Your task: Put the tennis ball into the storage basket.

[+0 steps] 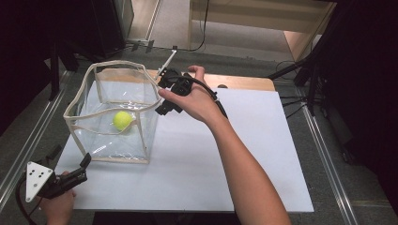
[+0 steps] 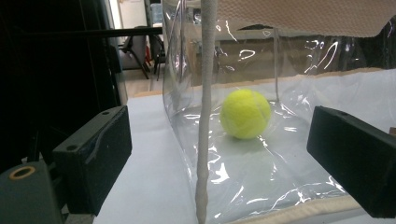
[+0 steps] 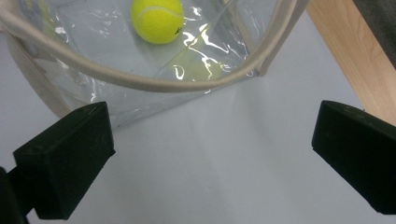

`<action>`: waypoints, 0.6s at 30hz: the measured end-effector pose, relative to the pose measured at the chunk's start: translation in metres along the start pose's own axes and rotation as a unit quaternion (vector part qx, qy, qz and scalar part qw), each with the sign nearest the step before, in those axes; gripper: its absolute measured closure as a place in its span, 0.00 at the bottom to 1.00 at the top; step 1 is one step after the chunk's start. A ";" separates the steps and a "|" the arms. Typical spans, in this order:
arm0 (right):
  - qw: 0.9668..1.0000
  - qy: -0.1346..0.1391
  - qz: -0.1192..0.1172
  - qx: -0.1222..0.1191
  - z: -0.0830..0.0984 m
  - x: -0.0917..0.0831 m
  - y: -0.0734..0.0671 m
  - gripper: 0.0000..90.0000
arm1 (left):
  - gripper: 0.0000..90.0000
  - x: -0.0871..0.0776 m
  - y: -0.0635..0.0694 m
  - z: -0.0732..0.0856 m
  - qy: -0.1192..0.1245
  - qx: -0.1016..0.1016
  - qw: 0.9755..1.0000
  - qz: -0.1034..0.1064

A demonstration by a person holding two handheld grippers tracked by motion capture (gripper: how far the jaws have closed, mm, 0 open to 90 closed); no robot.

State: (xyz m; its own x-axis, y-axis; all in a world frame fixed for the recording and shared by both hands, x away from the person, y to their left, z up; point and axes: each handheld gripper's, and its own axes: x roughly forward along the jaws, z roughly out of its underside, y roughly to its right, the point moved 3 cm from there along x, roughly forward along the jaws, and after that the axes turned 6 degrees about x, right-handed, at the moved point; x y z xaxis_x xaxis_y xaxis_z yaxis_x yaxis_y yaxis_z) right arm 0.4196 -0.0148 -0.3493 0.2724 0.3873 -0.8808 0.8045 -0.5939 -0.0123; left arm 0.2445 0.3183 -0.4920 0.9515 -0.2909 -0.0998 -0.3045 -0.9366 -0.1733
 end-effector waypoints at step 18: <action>1.000 -0.003 -0.003 0.019 0.042 0.021 0.002 0.00 | 0.08 0.000 0.001 0.000 -0.001 0.003 1.000 0.001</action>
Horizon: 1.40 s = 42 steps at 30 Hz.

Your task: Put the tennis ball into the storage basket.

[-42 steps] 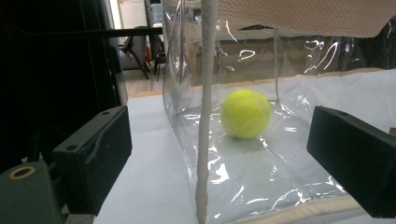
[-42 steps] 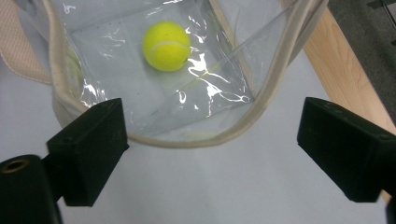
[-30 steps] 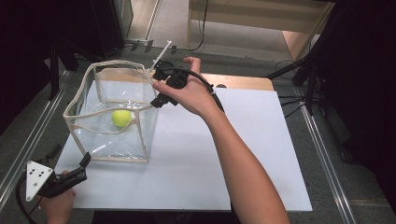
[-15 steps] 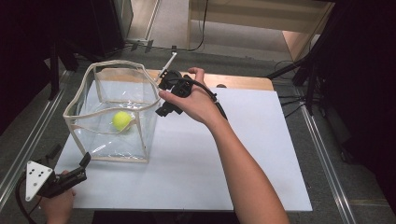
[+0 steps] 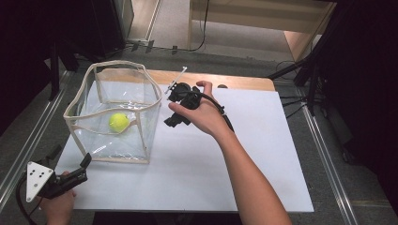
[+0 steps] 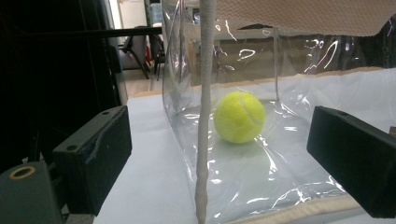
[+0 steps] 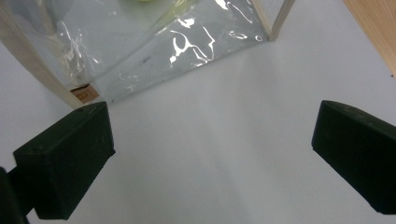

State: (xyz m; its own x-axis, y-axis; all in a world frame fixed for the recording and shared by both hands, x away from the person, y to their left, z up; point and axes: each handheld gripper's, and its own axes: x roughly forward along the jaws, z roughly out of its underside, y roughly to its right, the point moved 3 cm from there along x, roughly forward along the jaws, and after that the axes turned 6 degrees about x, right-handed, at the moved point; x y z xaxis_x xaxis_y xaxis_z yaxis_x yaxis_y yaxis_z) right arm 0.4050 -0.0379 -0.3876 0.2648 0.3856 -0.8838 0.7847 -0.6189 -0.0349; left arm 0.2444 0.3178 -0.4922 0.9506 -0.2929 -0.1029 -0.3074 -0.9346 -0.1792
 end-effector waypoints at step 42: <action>0.996 0.061 -0.006 0.063 0.106 0.010 0.003 0.00 | 0.08 0.000 0.002 0.000 -0.004 0.009 1.000 -0.002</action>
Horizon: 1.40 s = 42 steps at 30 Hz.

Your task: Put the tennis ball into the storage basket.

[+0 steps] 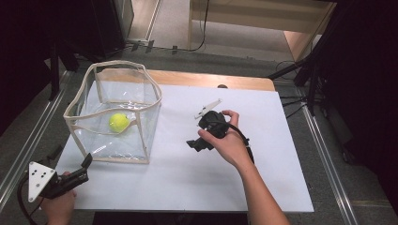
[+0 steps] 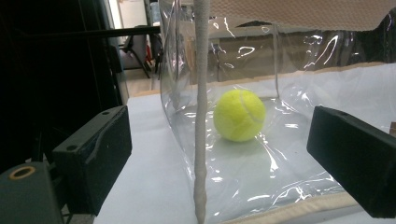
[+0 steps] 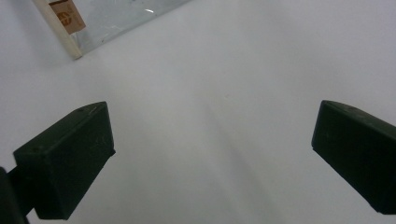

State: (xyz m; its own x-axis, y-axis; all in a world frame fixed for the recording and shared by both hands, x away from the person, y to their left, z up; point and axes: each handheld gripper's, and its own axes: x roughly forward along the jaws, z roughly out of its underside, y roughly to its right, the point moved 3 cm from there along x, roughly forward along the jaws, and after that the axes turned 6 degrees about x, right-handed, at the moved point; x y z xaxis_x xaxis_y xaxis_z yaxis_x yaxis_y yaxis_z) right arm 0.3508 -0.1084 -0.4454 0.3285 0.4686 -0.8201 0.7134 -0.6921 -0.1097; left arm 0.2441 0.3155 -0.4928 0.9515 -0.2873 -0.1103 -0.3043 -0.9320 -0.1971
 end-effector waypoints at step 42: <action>0.989 0.123 0.028 0.071 0.107 -0.028 0.029 0.00 | 0.08 0.000 0.002 0.000 -0.004 0.008 1.000 -0.002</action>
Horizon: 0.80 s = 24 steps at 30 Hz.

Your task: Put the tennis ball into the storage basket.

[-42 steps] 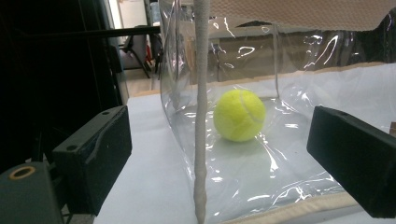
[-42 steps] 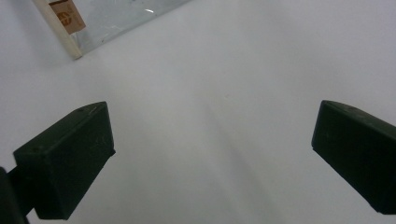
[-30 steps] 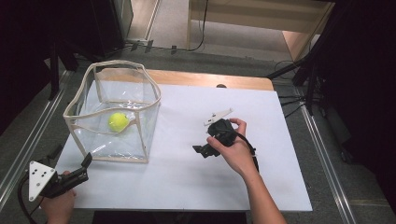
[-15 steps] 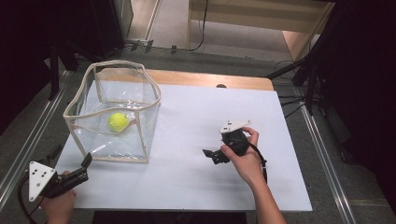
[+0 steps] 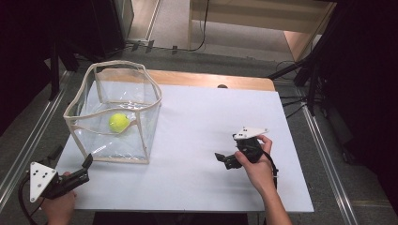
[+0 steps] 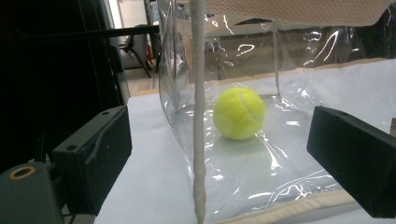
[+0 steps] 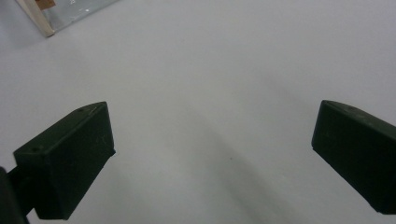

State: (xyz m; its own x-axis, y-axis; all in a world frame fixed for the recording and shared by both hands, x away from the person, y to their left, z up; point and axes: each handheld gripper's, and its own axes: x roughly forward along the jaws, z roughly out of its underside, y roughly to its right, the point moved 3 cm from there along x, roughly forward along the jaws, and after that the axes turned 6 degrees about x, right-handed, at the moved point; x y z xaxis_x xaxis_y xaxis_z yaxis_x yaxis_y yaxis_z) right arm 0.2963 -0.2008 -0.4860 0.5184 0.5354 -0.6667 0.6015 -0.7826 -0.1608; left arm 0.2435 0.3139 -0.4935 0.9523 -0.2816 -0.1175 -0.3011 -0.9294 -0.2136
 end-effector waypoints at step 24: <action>0.998 0.043 0.027 0.037 0.045 -0.034 0.025 0.00 | 0.08 0.000 0.002 0.000 -0.003 0.011 1.000 0.000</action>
State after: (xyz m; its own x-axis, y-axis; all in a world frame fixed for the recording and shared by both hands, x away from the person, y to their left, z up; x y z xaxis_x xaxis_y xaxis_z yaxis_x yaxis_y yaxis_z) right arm 0.2663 -0.2531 -0.5003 0.6009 0.5138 -0.6123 0.5259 -0.8310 -0.1812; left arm 0.2429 0.3125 -0.4940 0.9517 -0.2808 -0.1242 -0.3031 -0.9237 -0.2343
